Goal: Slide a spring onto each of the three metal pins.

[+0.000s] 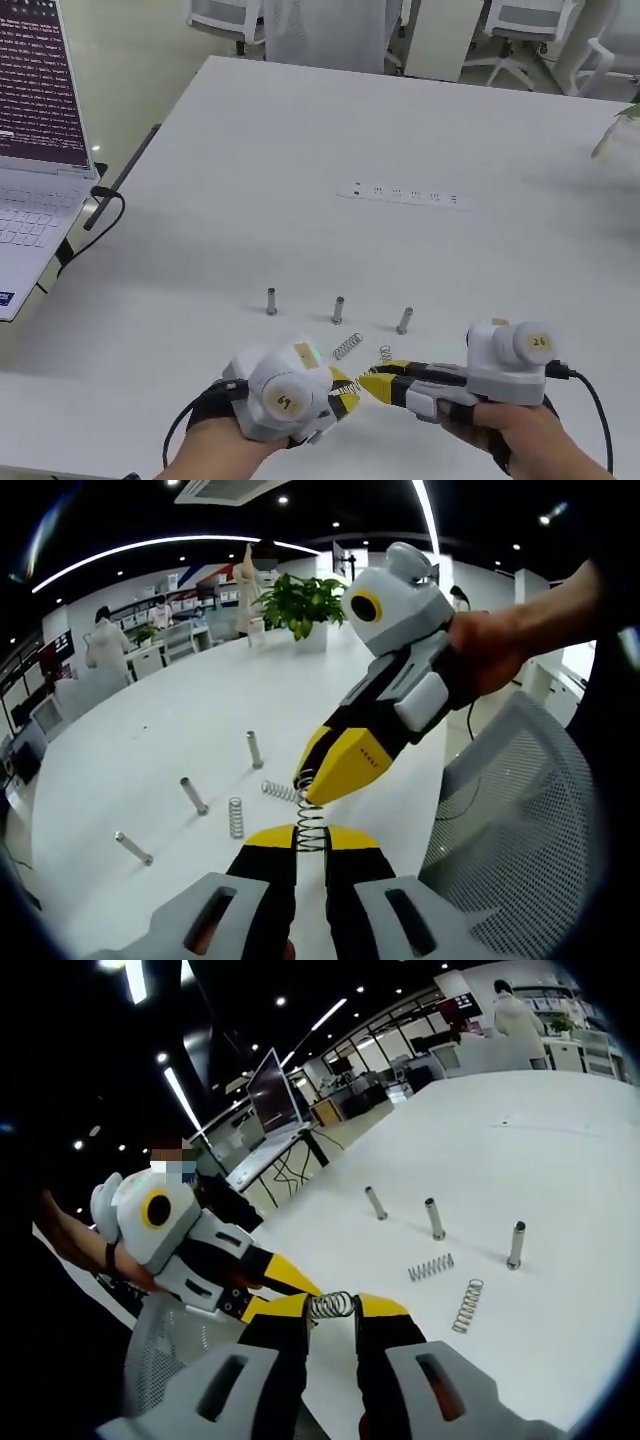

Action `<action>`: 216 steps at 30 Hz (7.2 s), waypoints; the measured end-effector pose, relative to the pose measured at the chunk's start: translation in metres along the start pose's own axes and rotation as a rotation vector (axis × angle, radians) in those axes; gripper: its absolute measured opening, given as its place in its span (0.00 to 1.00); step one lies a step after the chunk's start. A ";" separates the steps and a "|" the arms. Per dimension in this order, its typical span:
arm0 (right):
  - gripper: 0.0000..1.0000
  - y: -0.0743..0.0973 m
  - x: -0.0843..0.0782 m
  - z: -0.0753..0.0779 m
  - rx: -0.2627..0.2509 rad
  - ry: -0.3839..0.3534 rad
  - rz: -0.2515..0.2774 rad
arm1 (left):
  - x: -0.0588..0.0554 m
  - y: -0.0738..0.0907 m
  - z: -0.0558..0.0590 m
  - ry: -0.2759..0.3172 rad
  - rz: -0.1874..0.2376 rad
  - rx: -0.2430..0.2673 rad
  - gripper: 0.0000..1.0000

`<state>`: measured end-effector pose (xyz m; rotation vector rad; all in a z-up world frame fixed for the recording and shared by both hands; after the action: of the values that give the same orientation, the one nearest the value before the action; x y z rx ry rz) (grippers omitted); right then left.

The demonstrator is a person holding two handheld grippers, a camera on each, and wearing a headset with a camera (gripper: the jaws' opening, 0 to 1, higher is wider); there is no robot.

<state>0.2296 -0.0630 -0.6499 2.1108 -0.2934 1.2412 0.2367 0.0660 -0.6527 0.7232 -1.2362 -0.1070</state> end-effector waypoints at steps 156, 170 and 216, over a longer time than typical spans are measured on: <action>0.08 0.003 0.067 -0.013 0.416 0.955 -0.653 | 0.029 0.001 0.006 -0.081 0.095 -0.133 0.06; 0.08 0.002 0.060 0.007 0.385 0.907 -0.687 | 0.018 0.015 -0.009 -0.001 0.098 -0.067 0.15; 0.08 -0.049 0.081 0.027 0.371 0.908 -0.728 | -0.044 0.103 -0.085 0.291 0.143 0.219 0.43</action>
<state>0.3149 -0.0327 -0.6119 1.4443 1.0615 1.6641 0.2656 0.2035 -0.6436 0.8052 -1.0245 0.2482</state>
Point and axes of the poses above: the centre of the closed fingertips' face, and the gripper's own axes: y roughly backward along the fingers, z roughly to its right, x roughly out of its top, the point moved 8 cm from there along y, roughly backward along the fingers, and after that the axes turned 13 degrees about y, right-handed, at the moved point
